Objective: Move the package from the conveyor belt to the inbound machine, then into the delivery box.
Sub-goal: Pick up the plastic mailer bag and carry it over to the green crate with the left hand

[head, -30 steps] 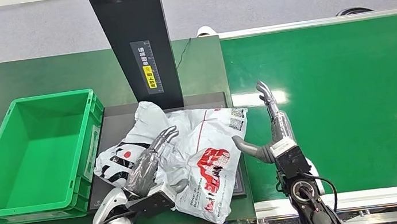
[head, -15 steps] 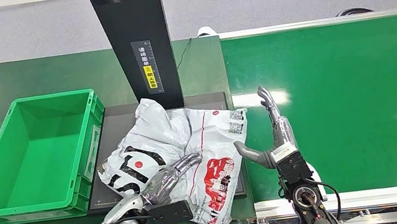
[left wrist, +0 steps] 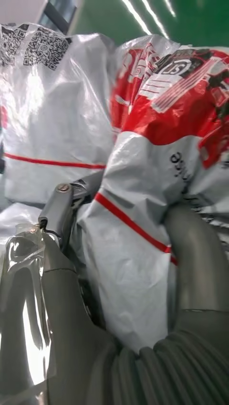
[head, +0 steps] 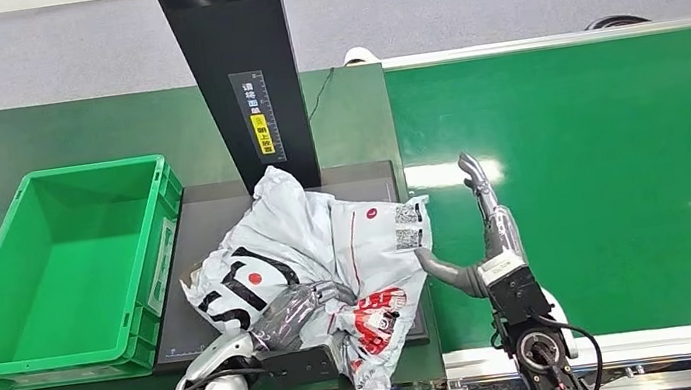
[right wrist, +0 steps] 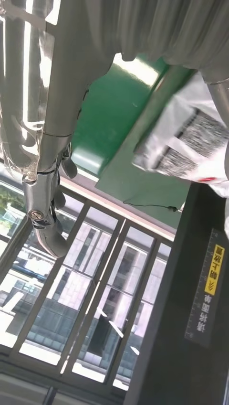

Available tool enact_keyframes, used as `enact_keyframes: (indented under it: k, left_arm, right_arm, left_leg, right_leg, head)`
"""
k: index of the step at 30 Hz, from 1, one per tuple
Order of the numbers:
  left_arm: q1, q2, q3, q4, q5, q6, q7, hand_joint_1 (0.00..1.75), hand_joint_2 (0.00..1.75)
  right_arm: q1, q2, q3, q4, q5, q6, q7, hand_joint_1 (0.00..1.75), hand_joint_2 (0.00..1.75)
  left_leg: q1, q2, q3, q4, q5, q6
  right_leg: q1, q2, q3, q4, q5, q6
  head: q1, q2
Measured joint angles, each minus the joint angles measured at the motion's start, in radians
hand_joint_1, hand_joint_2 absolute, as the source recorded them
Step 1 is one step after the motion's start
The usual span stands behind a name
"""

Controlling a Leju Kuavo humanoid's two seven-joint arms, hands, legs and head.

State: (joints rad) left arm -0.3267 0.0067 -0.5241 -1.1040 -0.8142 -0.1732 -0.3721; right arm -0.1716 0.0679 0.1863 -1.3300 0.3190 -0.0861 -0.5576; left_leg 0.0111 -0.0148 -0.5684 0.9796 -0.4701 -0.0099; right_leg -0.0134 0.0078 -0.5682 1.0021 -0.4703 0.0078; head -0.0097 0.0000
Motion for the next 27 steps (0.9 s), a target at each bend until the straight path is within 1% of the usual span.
enact_keyframes:
  k: [4, 11, 14, 16, 19, 23, 25, 27]
  left_arm:
    - [-0.005, -0.003, 0.0, 0.0, -0.007, 0.035, -0.008, 1.75, 1.75]
    - [-0.009, -0.005, 0.0, 0.0, -0.01, 0.04, -0.009, 1.75, 1.75]
    - [-0.008, -0.006, 0.003, -0.002, -0.026, 0.083, -0.015, 1.75, 1.75]
    - [-0.004, -0.006, 0.009, -0.01, -0.046, 0.159, -0.034, 1.75, 1.75]
    - [0.011, -0.005, 0.031, -0.053, -0.047, 0.301, -0.095, 1.75, 1.75]
    - [0.044, -0.003, 0.069, -0.171, -0.075, 0.524, -0.176, 1.75, 1.75]
    - [0.065, 0.0, 0.08, -0.242, -0.138, 0.634, -0.189, 1.75, 1.75]
    - [0.087, 0.005, 0.084, -0.308, -0.202, 0.713, -0.188, 1.75, 1.75]
  right_arm:
    - [0.007, 0.0, -0.009, -0.015, 0.001, 0.002, 0.002, 0.0, 1.75]
    - [0.011, 0.0, -0.015, -0.025, 0.001, 0.003, 0.002, 0.0, 1.75]
    - [0.014, 0.0, -0.016, -0.029, 0.001, 0.005, 0.002, 0.0, 1.75]
    - [0.018, 0.0, -0.017, -0.034, 0.001, 0.009, 0.002, 0.0, 1.75]
    - [0.025, 0.0, -0.021, -0.044, 0.001, 0.01, 0.002, 0.0, 1.75]
    - [0.032, 0.0, -0.03, -0.056, 0.001, 0.011, 0.002, 0.0, 1.75]
    - [0.034, 0.0, -0.033, -0.058, 0.001, 0.011, 0.002, 0.0, 1.75]
    - [0.036, 0.0, -0.034, -0.059, 0.001, 0.011, 0.002, 0.0, 1.75]
  left_leg:
    - [0.0, 0.0, 0.0, 0.0, 0.0, 0.0]
    - [0.0, 0.0, 0.0, 0.0, 0.0, 0.0]
    - [0.0, 0.0, 0.0, 0.0, 0.0, 0.0]
    - [0.0, 0.0, 0.0, 0.0, 0.0, 0.0]
    - [0.0, 0.001, 0.0, 0.0, 0.0, 0.0]
    - [0.0, 0.001, -0.001, 0.0, 0.0, 0.0]
    - [0.0, 0.001, -0.001, 0.0, 0.0, 0.0]
    - [0.0, 0.001, -0.001, 0.0, 0.0, 0.0]
  right_leg:
    - [0.0, 0.0, 0.0, 0.0, 0.0, 0.0]
    - [0.0, 0.0, 0.0, 0.0, 0.0, 0.0]
    - [0.0, 0.0, 0.0, 0.0, 0.0, 0.0]
    - [0.0, 0.0, -0.001, 0.0, 0.0, 0.0]
    - [0.0, 0.0, -0.001, 0.0, 0.0, 0.0]
    - [0.0, 0.0, -0.002, 0.0, 0.0, 0.0]
    - [0.0, 0.0, -0.002, 0.0, 0.0, 0.0]
    - [0.0, 0.0, -0.002, 0.0, 0.0, 0.0]
  head:
    - [0.0, 0.0]
    - [0.0, 0.0]
    - [0.0, 0.0]
    - [0.0, 0.0]
    - [0.0, 0.0]
    - [0.0, 0.0]
    - [0.0, 0.0]
    - [0.0, 0.0]
